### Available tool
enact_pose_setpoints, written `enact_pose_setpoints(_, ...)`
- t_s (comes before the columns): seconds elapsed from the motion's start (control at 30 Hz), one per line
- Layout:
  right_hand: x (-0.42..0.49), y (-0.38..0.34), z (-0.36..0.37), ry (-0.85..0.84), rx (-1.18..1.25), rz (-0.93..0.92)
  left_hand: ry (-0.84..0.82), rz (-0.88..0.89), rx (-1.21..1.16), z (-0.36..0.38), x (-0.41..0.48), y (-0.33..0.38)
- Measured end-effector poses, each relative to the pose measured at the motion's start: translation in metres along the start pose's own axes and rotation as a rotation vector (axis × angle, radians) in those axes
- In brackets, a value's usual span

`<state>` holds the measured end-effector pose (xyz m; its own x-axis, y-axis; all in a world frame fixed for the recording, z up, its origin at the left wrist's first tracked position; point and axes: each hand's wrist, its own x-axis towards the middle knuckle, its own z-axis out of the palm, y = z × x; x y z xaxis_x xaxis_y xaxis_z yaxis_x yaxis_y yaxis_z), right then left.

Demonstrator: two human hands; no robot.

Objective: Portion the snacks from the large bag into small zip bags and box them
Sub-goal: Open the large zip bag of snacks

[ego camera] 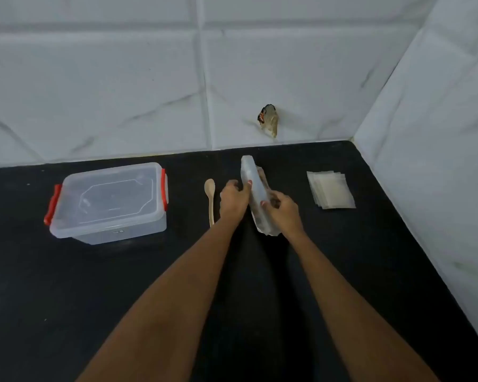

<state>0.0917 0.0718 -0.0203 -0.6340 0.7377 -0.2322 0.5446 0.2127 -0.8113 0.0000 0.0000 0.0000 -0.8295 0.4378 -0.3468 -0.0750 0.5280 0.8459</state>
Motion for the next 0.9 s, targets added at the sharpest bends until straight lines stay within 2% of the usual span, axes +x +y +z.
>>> enact_pose_setpoints(0.13, 0.001, -0.002, -0.002, -0.051, 0.094, 0.095, -0.055, -0.177, -0.158, 0.011, 0.018, 0.001)
enact_pose_setpoints(0.2, -0.001, -0.003, -0.002, -0.066, 0.133, 0.100, -0.064, -0.191, -0.122, 0.016, 0.023, -0.003)
enact_pose_setpoints(0.37, 0.000, -0.003, -0.005, -0.035, 0.199, 0.077, -0.018, -0.156, -0.121, 0.019, 0.028, -0.009)
enact_pose_setpoints(0.53, -0.012, -0.002, -0.011, -0.068, 0.239, 0.104, -0.061, -0.121, -0.154, 0.011, 0.011, -0.011)
enact_pose_setpoints(0.9, -0.116, 0.003, -0.031, -0.152, 0.314, 0.114, -0.179, -0.043, -0.272, -0.028, -0.106, -0.028)
